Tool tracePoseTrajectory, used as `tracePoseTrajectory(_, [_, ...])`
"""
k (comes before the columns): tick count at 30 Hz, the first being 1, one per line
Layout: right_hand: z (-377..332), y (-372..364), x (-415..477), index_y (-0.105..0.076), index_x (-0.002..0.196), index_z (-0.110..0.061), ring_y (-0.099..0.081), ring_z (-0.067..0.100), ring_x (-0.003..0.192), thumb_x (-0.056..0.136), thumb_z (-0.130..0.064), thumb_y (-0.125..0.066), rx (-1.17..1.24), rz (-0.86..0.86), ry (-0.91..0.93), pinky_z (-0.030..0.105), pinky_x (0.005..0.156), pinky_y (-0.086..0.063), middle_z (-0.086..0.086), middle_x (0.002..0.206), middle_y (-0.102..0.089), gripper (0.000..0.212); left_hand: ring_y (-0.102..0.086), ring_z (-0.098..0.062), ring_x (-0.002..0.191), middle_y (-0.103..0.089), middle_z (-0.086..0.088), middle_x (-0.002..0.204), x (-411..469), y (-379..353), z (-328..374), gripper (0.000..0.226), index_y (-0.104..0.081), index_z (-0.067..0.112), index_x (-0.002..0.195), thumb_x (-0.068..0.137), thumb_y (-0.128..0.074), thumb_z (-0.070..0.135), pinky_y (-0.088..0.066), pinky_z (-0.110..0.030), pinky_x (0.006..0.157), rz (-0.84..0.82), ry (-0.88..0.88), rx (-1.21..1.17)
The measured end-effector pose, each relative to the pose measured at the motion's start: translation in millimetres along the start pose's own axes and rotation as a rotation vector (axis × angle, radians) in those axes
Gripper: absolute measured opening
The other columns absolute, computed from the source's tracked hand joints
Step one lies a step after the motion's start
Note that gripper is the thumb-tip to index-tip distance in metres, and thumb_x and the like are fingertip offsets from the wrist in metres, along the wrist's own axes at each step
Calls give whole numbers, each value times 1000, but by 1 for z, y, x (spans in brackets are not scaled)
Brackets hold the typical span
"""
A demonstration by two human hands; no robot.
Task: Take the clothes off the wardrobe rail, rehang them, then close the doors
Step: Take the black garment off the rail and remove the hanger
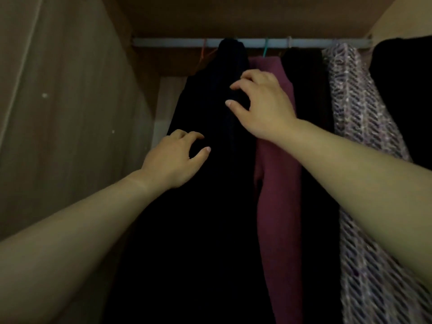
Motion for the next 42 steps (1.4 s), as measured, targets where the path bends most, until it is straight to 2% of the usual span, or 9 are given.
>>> tracePoseTrajectory(4, [9,-22,44,-44,137,-21,-23,25,137,92,-43,-50,-72,-23,25,41,109,-29,5,148,-30,50,-43,-25,123,-42,-7,136,47,-10,-24,50,-41,26,137,94,-37,52,-40,-36,94,129,-11,-38])
tracePoseTrajectory(7, [23,-36,53,-35,142,-21,-19,26,139,92,-43,-51,-124,-58,-31,39,110,-25,6,153,-23,57,-41,-26,125,-41,-7,137,75,-22,-38,62,-40,26,138,86,-32,60,-39,-38,97,175,-29,-164])
tracePoseTrajectory(12, [50,-47,64,-36,141,-18,-32,30,129,89,-48,-53,-305,6,-125,45,104,-34,9,141,-36,62,-30,-28,133,-31,-4,146,127,-37,-55,66,-34,28,142,85,-33,59,-35,-46,104,120,-125,-246])
tracePoseTrajectory(16, [51,-55,117,-40,136,-17,-31,30,127,90,-49,-51,-430,52,-171,47,100,-35,10,138,-33,58,-22,-29,137,-22,-5,151,170,-44,-67,59,-30,34,143,89,-35,57,-32,-49,107,207,-175,-234])
tracePoseTrajectory(20, [59,-70,157,-42,131,-10,-43,32,117,94,-46,-46,-458,-90,-270,40,90,-41,13,133,-40,52,-20,-24,138,-22,0,150,198,-57,-81,67,-23,46,140,76,-25,68,-31,-52,106,315,-210,-209])
tracePoseTrajectory(28, [59,-82,190,-57,114,-15,-54,24,97,91,-38,-54,-503,-44,-230,30,69,-35,6,110,-59,33,-3,-14,142,-9,11,152,211,-72,-99,69,-13,59,136,68,-12,74,-17,-60,110,355,-228,-263])
tracePoseTrajectory(35, [63,-91,188,-62,113,-29,-52,16,107,92,-37,-55,-286,-35,-297,29,71,-28,-4,117,-60,23,-6,-8,141,-8,20,151,208,-80,-115,57,-8,72,127,71,-15,73,-13,-57,113,346,-256,-322])
tracePoseTrajectory(38, [65,-94,192,-66,108,-33,-51,9,96,90,-38,-58,-175,63,-325,24,63,-31,-8,115,-62,20,-6,-5,140,-7,22,151,206,-80,-122,53,-5,76,123,72,-17,72,-12,-58,113,356,-261,-329])
tracePoseTrajectory(42, [66,-97,207,-70,97,-32,-54,11,86,90,-35,-59,-122,206,-369,24,69,-36,-6,104,-67,14,-5,-6,141,-5,22,152,219,-70,-126,52,-1,78,120,71,-16,75,-18,-58,112,302,-266,-320])
Point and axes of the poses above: each hand's wrist, its own x-axis towards the middle knuckle, its own y-axis out of the back of the hand, z = x × y, the point moved 2 cm from there along x, towards the middle knuckle
